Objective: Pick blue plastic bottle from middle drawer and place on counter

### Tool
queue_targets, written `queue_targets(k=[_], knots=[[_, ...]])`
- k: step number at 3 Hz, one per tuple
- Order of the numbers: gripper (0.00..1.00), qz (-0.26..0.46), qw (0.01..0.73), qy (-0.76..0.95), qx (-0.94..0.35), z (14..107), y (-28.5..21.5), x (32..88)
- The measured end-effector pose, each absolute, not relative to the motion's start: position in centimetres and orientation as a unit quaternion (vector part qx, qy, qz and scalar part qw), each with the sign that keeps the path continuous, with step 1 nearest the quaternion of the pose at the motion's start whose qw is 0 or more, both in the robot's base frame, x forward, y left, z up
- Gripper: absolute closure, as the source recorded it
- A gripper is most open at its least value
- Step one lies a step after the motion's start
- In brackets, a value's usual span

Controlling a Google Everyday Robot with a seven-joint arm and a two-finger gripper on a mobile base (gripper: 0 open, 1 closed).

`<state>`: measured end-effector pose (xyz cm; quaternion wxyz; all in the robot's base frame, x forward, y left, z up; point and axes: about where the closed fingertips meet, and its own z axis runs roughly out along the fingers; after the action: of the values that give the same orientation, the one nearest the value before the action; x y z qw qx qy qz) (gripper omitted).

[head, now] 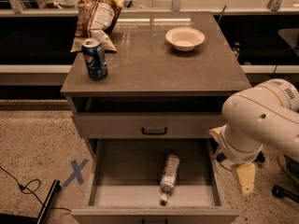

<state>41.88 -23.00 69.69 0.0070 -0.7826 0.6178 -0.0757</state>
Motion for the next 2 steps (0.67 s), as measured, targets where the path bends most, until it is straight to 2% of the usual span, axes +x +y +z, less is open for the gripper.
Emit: queue_targets(k=[1,2], knots=[[0.00,-0.056,0.002,0.567,-0.821,68.1,-21.6,42.1],[0.00,0.017,0.018,0.484,-0.875,63.2,-17.6,42.1]])
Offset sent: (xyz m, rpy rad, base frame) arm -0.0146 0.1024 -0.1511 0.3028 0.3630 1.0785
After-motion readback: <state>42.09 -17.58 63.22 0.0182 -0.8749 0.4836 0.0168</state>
